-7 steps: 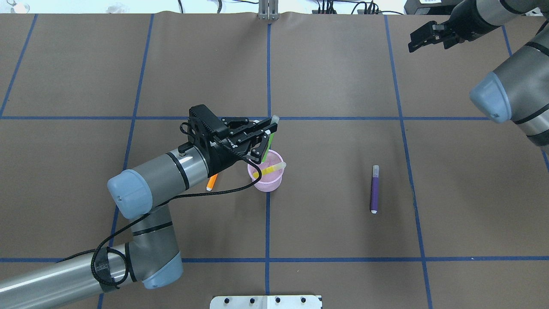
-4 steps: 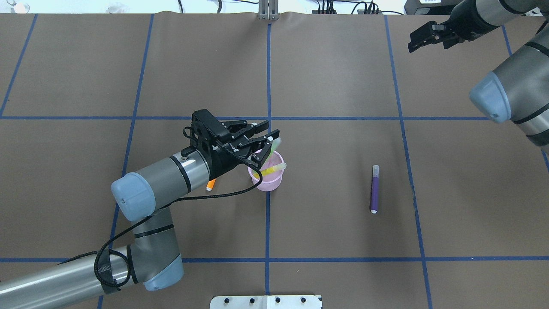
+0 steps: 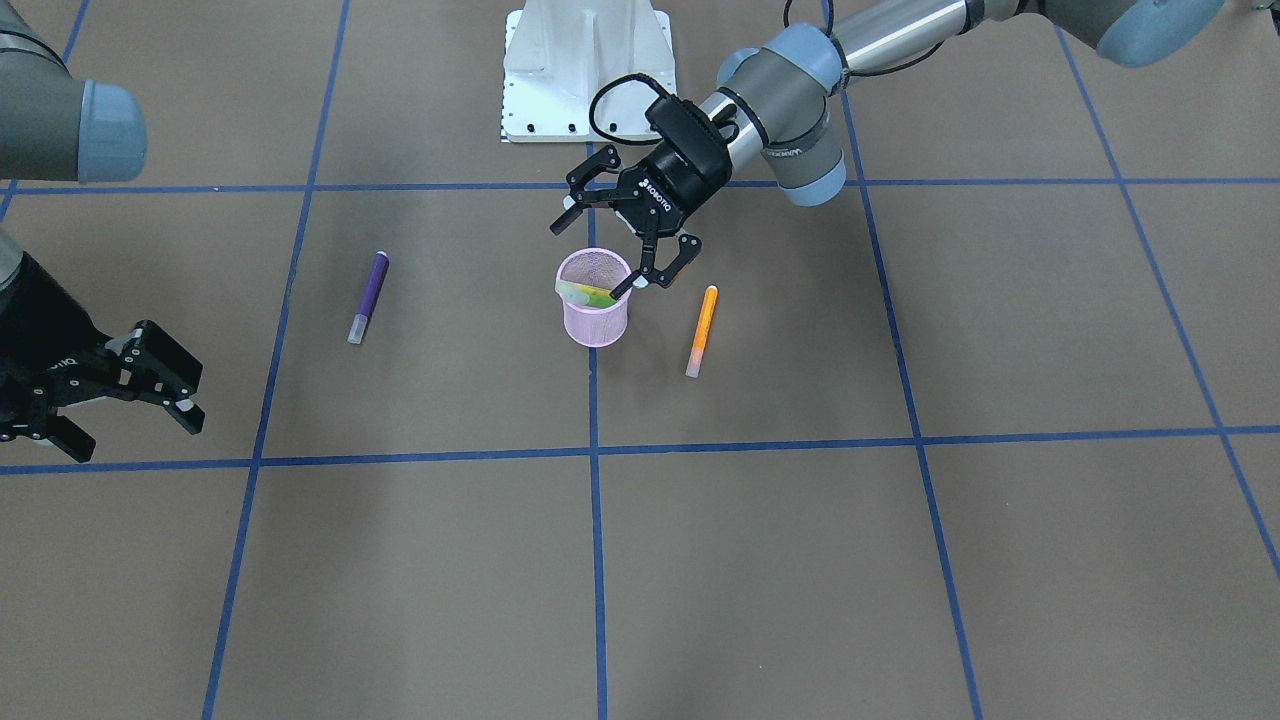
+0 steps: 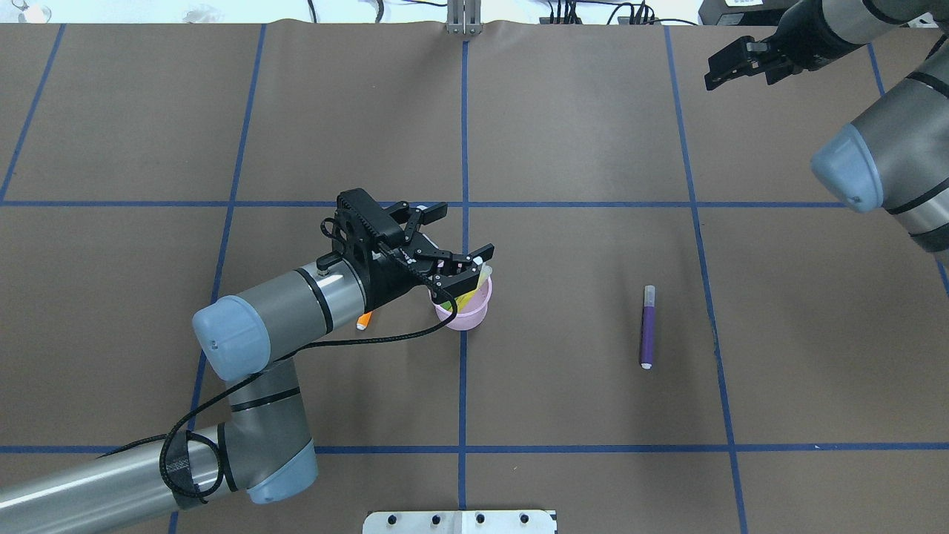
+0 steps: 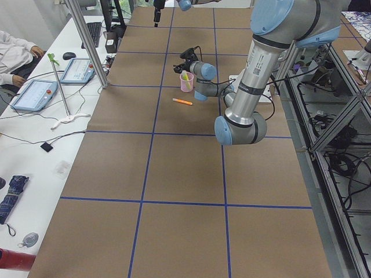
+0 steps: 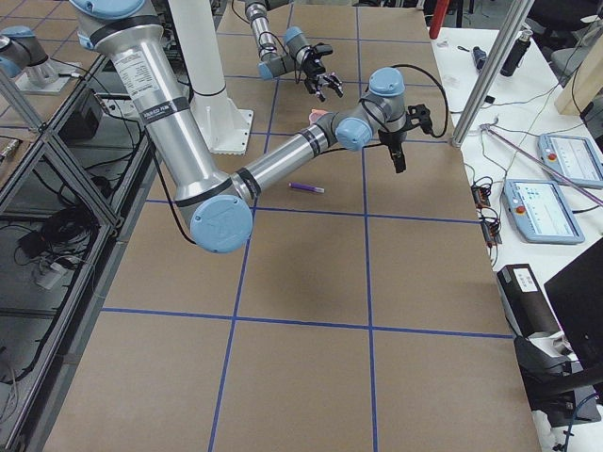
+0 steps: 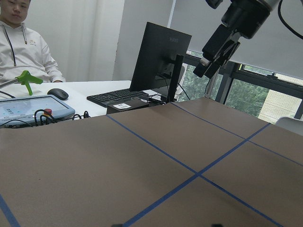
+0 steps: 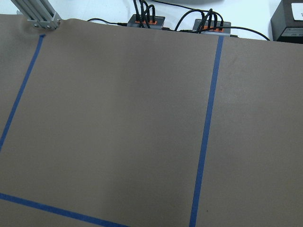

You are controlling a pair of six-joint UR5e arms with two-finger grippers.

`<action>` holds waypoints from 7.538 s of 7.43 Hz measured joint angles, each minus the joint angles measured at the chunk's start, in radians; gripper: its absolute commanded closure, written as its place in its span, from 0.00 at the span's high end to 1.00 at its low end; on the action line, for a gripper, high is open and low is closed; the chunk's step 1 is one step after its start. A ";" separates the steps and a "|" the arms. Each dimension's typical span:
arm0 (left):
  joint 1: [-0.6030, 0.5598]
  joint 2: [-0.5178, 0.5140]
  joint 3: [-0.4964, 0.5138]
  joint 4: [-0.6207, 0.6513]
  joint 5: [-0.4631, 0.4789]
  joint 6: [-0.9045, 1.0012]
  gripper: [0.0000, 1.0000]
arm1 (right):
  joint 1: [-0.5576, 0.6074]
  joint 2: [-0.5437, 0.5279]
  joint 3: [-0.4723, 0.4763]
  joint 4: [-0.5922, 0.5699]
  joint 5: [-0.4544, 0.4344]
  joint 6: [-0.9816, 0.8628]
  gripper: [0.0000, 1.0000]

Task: Collect pens into pen holder
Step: 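Raise the left arm away while the right gripper reaches to the purple pen, then grasp the purple pen with the right gripper and lift it, then carry the purple pen with the right gripper over the cup and release, then raise the right arm away while the left gripper reaches to the orange pen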

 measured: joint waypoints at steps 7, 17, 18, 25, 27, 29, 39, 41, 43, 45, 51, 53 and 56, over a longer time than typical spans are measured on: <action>-0.275 0.024 -0.398 1.130 -0.434 -0.003 0.99 | -0.178 -0.082 0.143 -0.003 -0.148 0.313 0.99; -0.441 0.021 -0.448 1.337 -0.626 -0.012 0.99 | -0.647 -0.246 0.167 -0.006 -0.550 0.700 0.33; -0.440 0.021 -0.448 1.336 -0.625 -0.012 0.99 | -0.651 -0.246 0.165 -0.007 -0.551 0.710 0.15; -0.439 0.023 -0.447 1.336 -0.625 -0.014 0.99 | -0.657 -0.240 0.177 -0.018 -0.553 0.716 0.00; -0.438 0.024 -0.442 1.336 -0.626 -0.014 0.99 | -0.635 -0.206 0.192 -0.025 -0.626 0.710 0.00; -0.437 0.024 -0.435 1.335 -0.626 -0.014 0.99 | -0.647 -0.107 0.196 -0.046 -0.822 0.706 0.00; -0.437 0.022 -0.388 1.327 -0.627 -0.012 0.99 | -0.959 0.195 0.039 -0.041 -1.611 0.775 0.99; -0.437 0.022 -0.387 1.326 -0.627 -0.012 0.99 | -0.961 0.204 0.030 -0.042 -1.611 0.773 1.00; -0.436 0.022 -0.387 1.326 -0.627 -0.012 0.99 | -0.953 0.215 0.051 -0.044 -1.561 0.764 1.00; -0.427 0.022 -0.385 1.325 -0.627 -0.011 1.00 | -0.879 0.220 0.093 -0.057 -1.357 0.744 1.00; -0.209 -0.002 -0.272 1.271 -0.388 -0.137 1.00 | -0.290 0.155 0.105 -0.212 -0.331 0.397 1.00; -0.183 -0.020 -0.165 1.163 -0.377 -0.151 1.00 | -0.125 0.091 0.096 -0.215 -0.133 0.184 1.00; -0.146 -0.032 -0.063 1.022 -0.378 -0.250 0.84 | -0.037 0.038 0.090 -0.211 -0.029 0.055 1.00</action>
